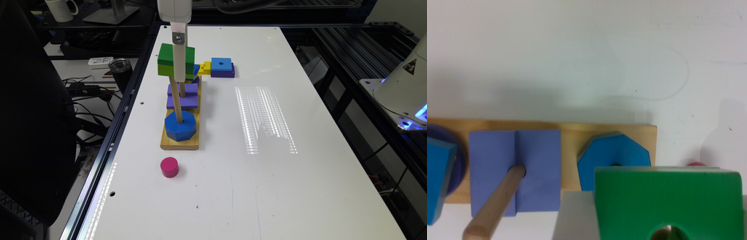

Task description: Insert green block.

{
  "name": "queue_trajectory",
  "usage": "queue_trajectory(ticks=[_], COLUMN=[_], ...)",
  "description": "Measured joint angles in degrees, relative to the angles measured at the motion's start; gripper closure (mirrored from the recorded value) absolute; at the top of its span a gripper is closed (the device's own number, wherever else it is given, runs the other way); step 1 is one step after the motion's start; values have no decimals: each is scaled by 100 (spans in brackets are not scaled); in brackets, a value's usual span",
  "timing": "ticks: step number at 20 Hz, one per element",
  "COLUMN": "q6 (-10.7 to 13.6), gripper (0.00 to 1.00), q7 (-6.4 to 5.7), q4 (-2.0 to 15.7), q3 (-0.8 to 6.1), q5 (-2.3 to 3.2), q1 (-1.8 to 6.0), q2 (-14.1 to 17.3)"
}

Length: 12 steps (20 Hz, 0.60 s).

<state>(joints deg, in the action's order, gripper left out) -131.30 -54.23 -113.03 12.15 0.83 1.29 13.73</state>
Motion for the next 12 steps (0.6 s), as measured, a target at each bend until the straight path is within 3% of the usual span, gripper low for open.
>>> queue_trajectory(ticks=[12], q6=[-93], gripper=[100], q7=[0], q4=[14], q3=[-2], q5=[0], q1=[6], q2=[30])
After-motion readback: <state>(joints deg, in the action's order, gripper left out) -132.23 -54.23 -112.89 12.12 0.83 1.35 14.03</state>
